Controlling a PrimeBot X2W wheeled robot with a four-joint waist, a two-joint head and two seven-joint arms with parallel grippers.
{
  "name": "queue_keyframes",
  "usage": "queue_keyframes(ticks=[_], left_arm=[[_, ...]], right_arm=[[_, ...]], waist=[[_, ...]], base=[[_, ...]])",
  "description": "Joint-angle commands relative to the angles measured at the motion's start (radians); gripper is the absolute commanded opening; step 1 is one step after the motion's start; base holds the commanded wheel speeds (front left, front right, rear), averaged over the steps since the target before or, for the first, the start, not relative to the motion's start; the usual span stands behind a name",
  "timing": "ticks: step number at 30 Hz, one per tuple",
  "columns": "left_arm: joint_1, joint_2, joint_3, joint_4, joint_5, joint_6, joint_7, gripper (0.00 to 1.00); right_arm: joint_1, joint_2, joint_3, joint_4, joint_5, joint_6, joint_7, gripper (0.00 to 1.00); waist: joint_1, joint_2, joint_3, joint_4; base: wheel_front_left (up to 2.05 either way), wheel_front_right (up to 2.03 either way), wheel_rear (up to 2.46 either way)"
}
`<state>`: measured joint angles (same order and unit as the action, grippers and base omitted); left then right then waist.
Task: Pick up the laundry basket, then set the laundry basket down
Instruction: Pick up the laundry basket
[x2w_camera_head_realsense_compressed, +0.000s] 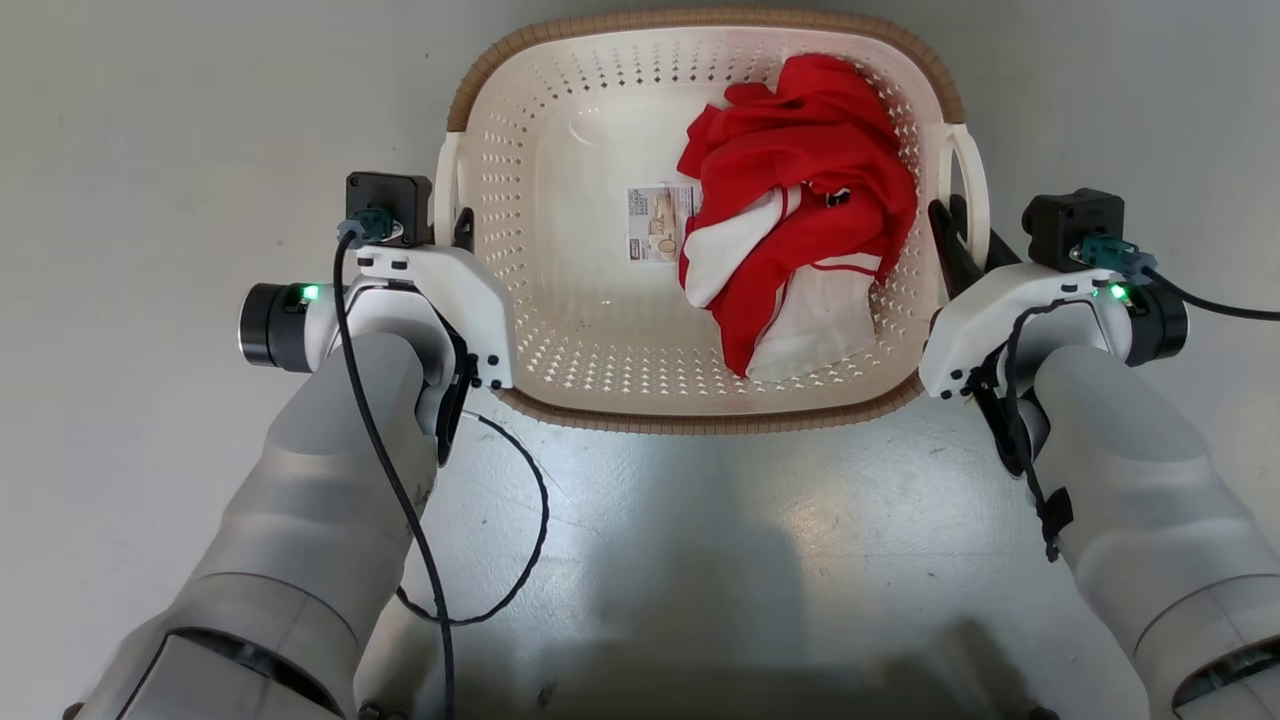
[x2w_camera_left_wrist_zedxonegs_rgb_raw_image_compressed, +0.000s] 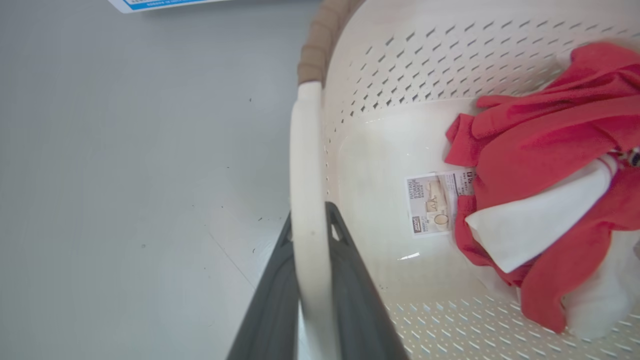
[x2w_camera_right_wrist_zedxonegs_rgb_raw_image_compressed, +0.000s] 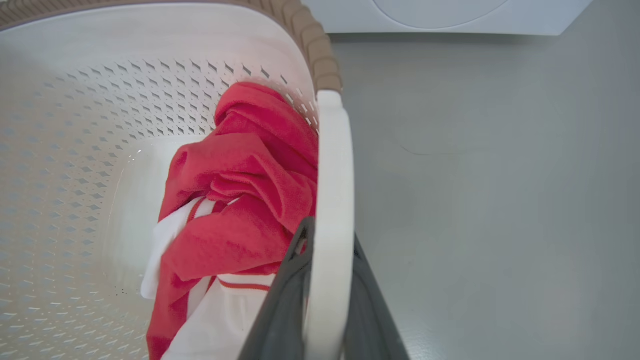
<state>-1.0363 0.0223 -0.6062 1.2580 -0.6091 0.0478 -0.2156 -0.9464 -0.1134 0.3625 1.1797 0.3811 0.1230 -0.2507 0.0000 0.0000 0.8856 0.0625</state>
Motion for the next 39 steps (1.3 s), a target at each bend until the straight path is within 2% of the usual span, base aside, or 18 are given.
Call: queue_keyframes(ticks=[1, 5, 16, 33, 39], left_arm=[[0.004, 0.028, 0.005, -0.007, -0.006, 0.007, -0.009, 0.00], [0.021, 0.028, -0.007, -0.001, -0.019, 0.005, 0.003, 0.00], [0.089, 0.028, -0.035, 0.016, -0.052, -0.011, 0.051, 0.00], [0.302, 0.041, -0.050, 0.031, -0.088, -0.060, 0.110, 0.00], [0.361, 0.042, -0.060, 0.032, -0.095, -0.074, 0.133, 0.00]], right_arm=[[0.041, 0.024, 0.030, -0.001, 0.001, 0.008, -0.011, 0.00], [0.048, 0.033, 0.053, 0.021, 0.018, 0.008, -0.008, 0.00], [0.098, 0.054, 0.146, 0.044, 0.107, 0.008, 0.088, 0.00], [0.233, 0.060, 0.285, 0.040, 0.240, 0.008, 0.218, 0.00], [0.279, 0.062, 0.331, 0.037, 0.271, 0.008, 0.248, 0.00]], waist=[[0.0000, 0.0000, -0.012, 0.000], [0.0000, 0.0000, -0.045, -0.007], [0.0000, 0.0000, -0.187, -0.045], [0.0000, 0.0000, -0.562, -0.111], [0.0000, 0.0000, -0.659, -0.128]], base=[[0.00, 0.00, 0.00], [0.00, 0.00, 0.00], [0.00, 0.00, 0.00], [0.00, 0.00, 0.00], [0.00, 0.00, 0.00]])
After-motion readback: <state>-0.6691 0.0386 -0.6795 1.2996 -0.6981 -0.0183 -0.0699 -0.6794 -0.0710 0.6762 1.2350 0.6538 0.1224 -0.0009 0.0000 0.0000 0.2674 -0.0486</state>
